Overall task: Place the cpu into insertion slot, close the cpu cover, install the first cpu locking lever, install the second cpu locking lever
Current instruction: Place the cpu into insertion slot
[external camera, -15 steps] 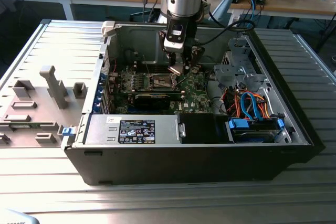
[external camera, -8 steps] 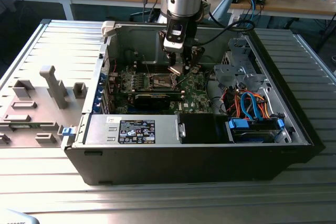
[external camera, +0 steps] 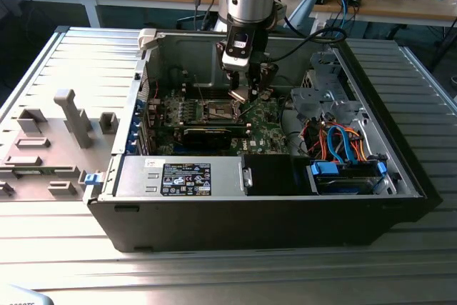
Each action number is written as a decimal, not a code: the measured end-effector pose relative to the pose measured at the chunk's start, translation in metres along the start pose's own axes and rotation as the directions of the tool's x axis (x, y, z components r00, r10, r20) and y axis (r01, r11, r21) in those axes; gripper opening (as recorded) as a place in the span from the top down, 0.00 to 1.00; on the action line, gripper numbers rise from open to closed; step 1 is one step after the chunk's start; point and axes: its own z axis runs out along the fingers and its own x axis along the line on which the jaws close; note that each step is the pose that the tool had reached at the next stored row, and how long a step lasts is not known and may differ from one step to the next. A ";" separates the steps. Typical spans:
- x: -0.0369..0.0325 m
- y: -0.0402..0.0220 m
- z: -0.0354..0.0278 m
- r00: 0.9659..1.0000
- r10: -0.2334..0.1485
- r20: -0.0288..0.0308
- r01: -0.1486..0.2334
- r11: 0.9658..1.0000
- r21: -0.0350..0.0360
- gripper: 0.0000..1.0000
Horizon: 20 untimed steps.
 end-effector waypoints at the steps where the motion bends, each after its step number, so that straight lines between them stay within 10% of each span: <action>1: 0.0000 0.0000 0.0000 1.000 0.001 0.000 -0.001 1.000 0.000 0.46; 20: 0.0000 0.0000 0.0000 1.000 0.015 0.000 -0.015 1.000 0.001 0.46</action>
